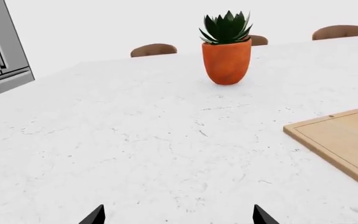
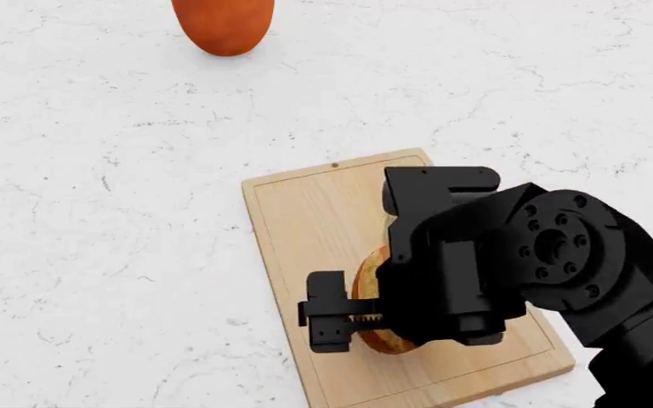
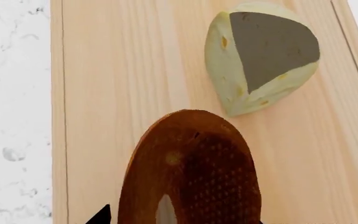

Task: Place the bread and cheese on the cutting board.

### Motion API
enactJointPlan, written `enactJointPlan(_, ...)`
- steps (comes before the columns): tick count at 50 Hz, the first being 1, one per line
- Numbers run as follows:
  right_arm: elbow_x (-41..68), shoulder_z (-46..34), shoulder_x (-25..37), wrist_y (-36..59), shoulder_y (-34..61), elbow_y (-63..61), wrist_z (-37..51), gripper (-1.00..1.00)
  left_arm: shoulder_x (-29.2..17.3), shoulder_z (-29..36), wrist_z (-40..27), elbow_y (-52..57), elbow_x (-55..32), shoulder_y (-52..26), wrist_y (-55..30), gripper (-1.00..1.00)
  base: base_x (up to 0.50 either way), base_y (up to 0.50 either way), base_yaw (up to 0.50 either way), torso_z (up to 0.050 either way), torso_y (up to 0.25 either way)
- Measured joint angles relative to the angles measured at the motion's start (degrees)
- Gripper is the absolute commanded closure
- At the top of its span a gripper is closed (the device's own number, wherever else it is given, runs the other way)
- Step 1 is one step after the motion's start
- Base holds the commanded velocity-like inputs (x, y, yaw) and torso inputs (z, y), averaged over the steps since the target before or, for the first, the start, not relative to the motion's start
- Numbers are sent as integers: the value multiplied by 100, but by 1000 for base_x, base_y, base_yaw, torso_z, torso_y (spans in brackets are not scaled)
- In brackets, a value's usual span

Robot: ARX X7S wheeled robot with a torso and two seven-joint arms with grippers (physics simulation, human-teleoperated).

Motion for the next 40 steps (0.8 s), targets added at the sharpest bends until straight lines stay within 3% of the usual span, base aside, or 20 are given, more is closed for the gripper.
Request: enactJointPlan(40,1296,326,684,111,335,-1074,1644,-100,-1,89,-29,42,-66,-77,-7,-100,0,0,0,0,0)
